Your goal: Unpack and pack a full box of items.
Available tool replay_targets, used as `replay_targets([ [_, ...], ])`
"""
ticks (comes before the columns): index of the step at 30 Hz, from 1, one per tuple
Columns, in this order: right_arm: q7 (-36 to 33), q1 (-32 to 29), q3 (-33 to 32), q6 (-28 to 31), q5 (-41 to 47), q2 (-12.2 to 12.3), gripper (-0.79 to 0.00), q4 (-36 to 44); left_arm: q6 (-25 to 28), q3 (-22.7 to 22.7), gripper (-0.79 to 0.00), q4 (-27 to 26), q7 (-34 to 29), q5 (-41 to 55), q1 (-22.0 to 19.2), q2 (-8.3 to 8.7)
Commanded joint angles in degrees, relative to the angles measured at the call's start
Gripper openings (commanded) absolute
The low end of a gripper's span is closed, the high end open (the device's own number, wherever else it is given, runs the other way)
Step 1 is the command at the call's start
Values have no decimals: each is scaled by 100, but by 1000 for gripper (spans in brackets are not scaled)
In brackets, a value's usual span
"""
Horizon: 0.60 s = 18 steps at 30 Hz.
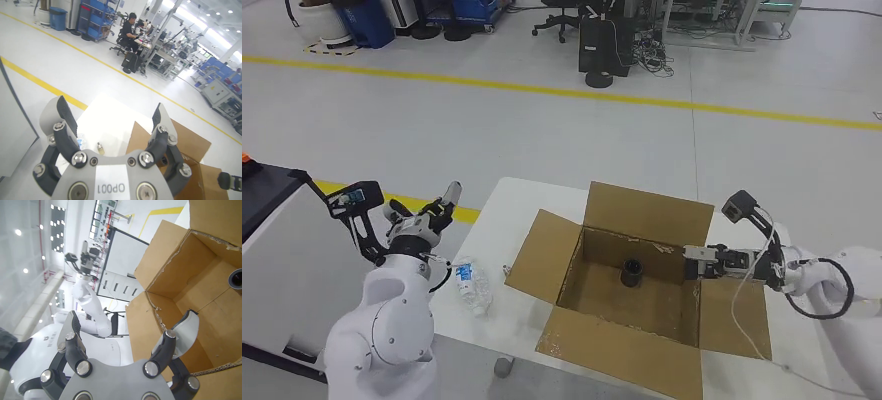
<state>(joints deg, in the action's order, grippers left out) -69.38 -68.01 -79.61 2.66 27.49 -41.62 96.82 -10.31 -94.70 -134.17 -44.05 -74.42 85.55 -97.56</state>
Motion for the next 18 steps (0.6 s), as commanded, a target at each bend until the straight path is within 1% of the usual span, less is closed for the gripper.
replay_targets([
  [1, 92, 106, 83, -212, -577, 4, 0, 227, 425, -127, 0, 182, -67, 657, -104, 37],
  [2, 99, 163, 133, -336, -645, -1, 0, 285, 606, -186, 0, 256, -241, 933, -185, 56],
  [3, 114, 234, 181, -521, -803, 0, 0, 322, 898, -274, 0, 262, -384, 1080, -293, 88],
  [5, 156, 409, 325, -1004, -1239, 0, 0, 443, 1286, -425, 0, 374, -828, 1465, -481, 146],
  [9, 89, 805, 761, -1755, -1732, -44, 0, 523, 1800, -685, 0, 600, -1654, 2110, -908, 263],
  [10, 62, 906, 892, -1872, -1849, -62, 0, 517, 1892, -757, 0, 682, -1882, 2275, -999, 294],
  [12, 45, 1119, 1144, -2041, -2274, -88, 0, 493, 2117, -910, 0, 794, -2077, 2242, -1205, 365],
  [14, -16, 1316, 1345, -2238, -2483, -120, 0, 428, 2237, -928, 0, 918, -2273, 2400, -1374, 417],
  [16, -151, 1501, 1531, -2376, -2701, -145, 0, 378, 2281, -927, 0, 969, -2390, 2612, -1485, 459],
  [18, -153, 1540, 1557, -2395, -2802, -146, 0, 380, 2281, -927, 0, 969, -2390, 2612, -1485, 459],
])
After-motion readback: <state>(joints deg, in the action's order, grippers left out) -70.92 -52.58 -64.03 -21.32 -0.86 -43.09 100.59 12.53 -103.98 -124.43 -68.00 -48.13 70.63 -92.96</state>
